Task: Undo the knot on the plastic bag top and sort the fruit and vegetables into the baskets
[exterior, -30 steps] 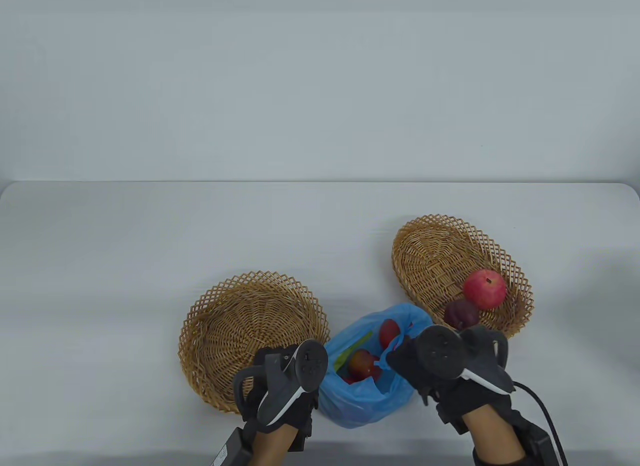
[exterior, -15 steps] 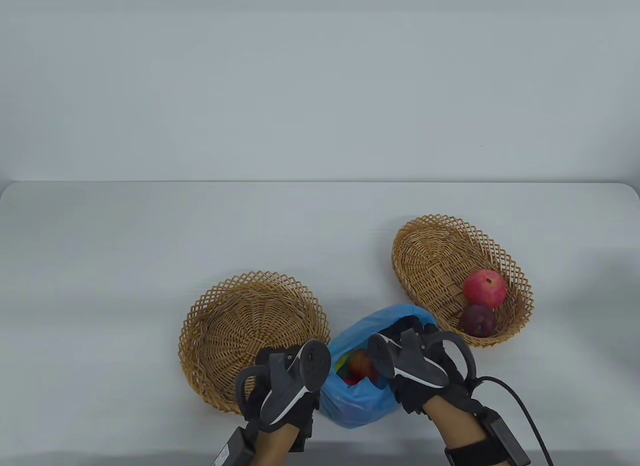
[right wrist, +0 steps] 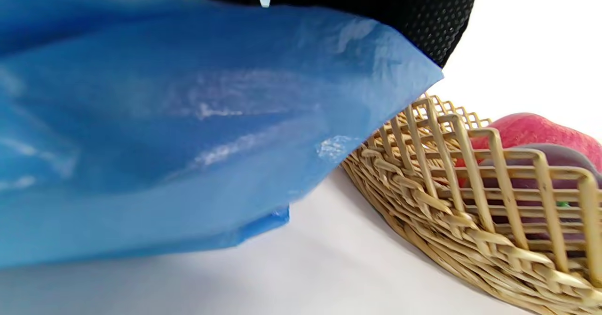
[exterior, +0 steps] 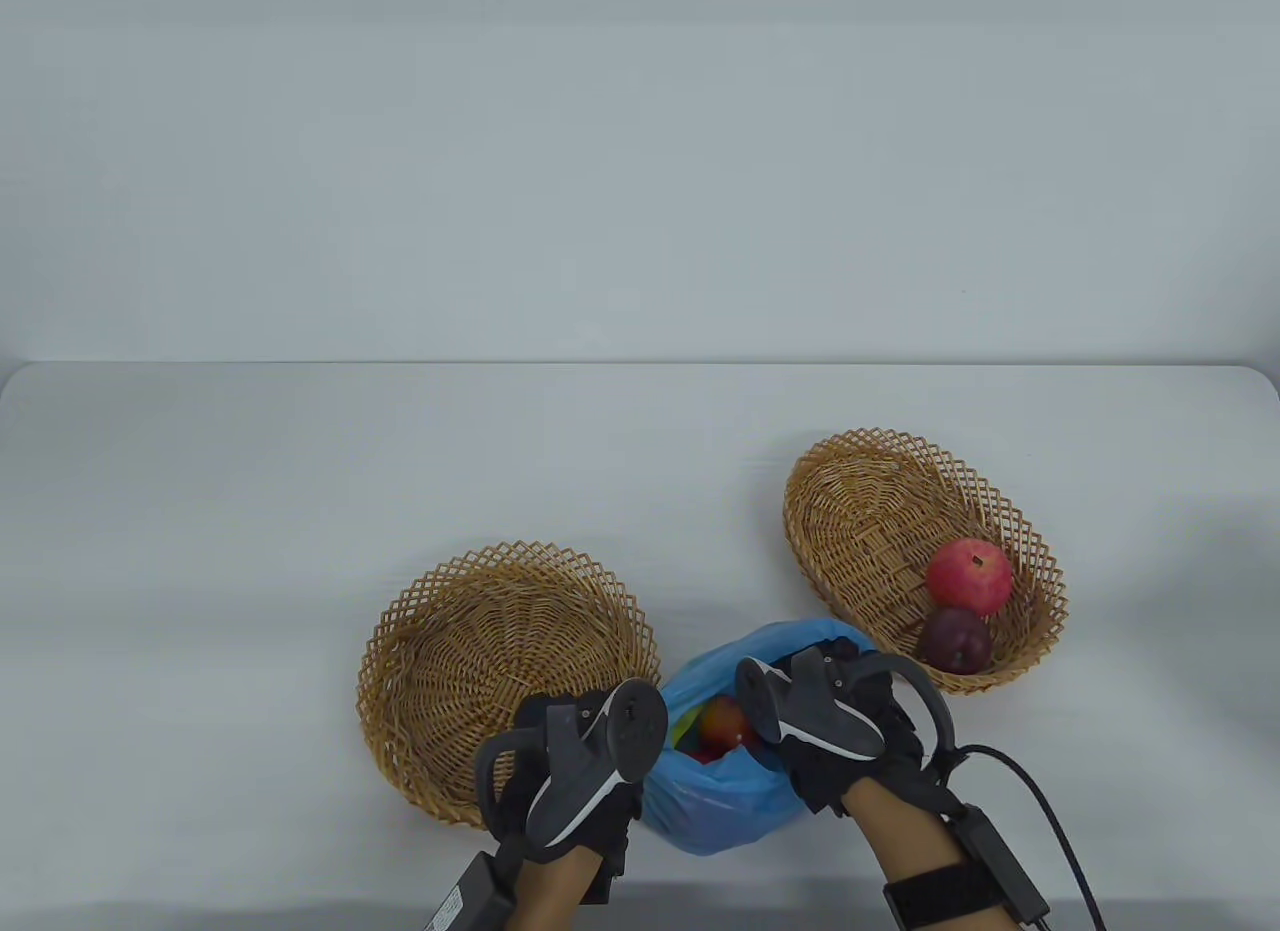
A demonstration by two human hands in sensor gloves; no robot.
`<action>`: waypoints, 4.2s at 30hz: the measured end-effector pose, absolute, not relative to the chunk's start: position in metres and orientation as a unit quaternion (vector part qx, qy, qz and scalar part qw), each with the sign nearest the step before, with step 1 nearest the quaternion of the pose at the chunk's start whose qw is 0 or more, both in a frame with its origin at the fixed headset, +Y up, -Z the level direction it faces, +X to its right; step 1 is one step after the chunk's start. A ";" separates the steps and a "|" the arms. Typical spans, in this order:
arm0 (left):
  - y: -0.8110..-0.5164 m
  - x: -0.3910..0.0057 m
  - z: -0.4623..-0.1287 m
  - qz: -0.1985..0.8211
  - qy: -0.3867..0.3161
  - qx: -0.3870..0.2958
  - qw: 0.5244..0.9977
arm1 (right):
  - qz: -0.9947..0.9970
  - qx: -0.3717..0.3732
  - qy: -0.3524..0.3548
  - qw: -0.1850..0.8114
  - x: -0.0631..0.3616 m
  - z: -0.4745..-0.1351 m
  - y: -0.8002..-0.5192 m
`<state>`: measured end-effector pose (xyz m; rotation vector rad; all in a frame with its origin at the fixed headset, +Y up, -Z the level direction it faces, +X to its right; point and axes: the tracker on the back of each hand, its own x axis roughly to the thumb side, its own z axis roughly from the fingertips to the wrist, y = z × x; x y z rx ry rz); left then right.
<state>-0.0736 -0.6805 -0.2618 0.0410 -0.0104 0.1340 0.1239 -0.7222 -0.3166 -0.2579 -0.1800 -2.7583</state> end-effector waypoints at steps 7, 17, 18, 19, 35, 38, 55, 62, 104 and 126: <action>-0.681 -0.072 -0.262 0.059 -0.007 0.018 0.998 | -0.977 -0.094 -0.074 0.177 0.124 -0.318 -0.727; -0.681 -0.071 -0.262 0.058 -0.007 0.019 0.998 | -0.971 -0.102 -0.081 0.200 0.121 -0.317 -0.735; -0.681 -0.071 -0.262 0.058 -0.006 0.019 0.998 | -0.971 -0.102 -0.073 0.204 0.120 -0.316 -0.736; -0.681 -0.071 -0.262 0.058 -0.006 0.019 0.998 | -0.971 -0.103 -0.054 0.209 0.119 -0.316 -0.736; -0.682 -0.074 -0.262 0.064 -0.001 0.019 0.998 | -0.988 -0.134 -0.068 -0.019 0.144 -0.308 -0.687; -0.681 -0.075 -0.263 0.066 0.000 0.020 0.998 | -0.982 -0.148 -0.071 -0.091 0.153 -0.304 -0.678; -0.682 -0.077 -0.263 0.071 0.006 0.020 0.997 | -0.936 -0.162 -0.027 -0.310 0.188 -0.296 -0.652; -0.682 -0.078 -0.264 0.073 0.006 0.020 0.997 | -0.923 -0.168 -0.003 -0.345 0.188 -0.291 -0.648; -0.642 -0.130 -0.243 0.344 -0.112 0.089 0.928 | -0.934 -0.231 0.059 -0.266 0.147 -0.262 -0.640; -0.699 -0.170 -0.285 0.084 0.217 -0.060 0.971 | -0.982 -0.173 0.058 -0.039 0.138 -0.277 -0.667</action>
